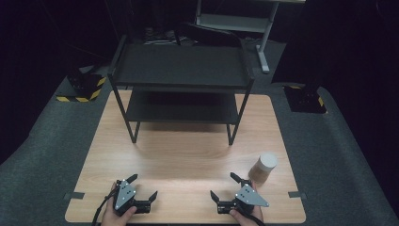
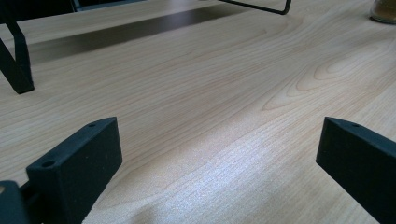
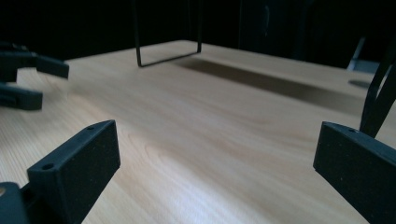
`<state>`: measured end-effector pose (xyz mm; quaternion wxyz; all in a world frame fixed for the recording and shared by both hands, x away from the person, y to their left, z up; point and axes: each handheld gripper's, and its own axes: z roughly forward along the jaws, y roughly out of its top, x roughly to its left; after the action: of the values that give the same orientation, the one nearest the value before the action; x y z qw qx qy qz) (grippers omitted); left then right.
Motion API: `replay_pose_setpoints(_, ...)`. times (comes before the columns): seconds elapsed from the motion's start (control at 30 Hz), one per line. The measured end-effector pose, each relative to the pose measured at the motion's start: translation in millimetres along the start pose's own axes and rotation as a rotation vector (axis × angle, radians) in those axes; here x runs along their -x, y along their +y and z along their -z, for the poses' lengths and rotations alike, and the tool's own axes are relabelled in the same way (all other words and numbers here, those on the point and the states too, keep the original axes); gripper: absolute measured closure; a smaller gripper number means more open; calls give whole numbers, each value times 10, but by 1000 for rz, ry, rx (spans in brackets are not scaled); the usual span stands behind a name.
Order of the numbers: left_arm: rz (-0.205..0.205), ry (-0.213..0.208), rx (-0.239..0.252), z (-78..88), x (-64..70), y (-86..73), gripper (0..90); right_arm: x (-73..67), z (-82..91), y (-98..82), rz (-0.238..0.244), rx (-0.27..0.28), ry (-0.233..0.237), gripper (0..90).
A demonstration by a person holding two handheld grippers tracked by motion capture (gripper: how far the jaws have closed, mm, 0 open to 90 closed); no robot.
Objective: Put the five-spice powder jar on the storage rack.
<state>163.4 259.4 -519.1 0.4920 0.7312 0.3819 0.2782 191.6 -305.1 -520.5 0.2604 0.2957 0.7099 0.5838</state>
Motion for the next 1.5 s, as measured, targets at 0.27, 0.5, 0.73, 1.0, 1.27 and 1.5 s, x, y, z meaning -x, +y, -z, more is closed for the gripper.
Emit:
replay_pose_setpoints(0.27,-1,1,2,1,4,-4,5,-23,115,77,21,79,-14,5)
replay_pose_setpoints(0.5,-1,-4,0,1,-4,-1,5,-27,259,132,19,132,-45,4)
replay_pose_setpoints(0.73,3,-11,-1,-1,-19,2,5,5,438,146,16,155,-101,4)
replay_pose_setpoints(1.0,8,-19,-3,-4,-34,5,5,107,671,100,1,156,-161,4)
replay_pose_setpoints(1.27,13,-25,-4,-6,-47,8,5,206,835,42,-34,143,-241,4)
replay_pose_setpoints(1.5,13,-25,-4,-7,-48,8,5,184,774,87,-55,71,-334,5)
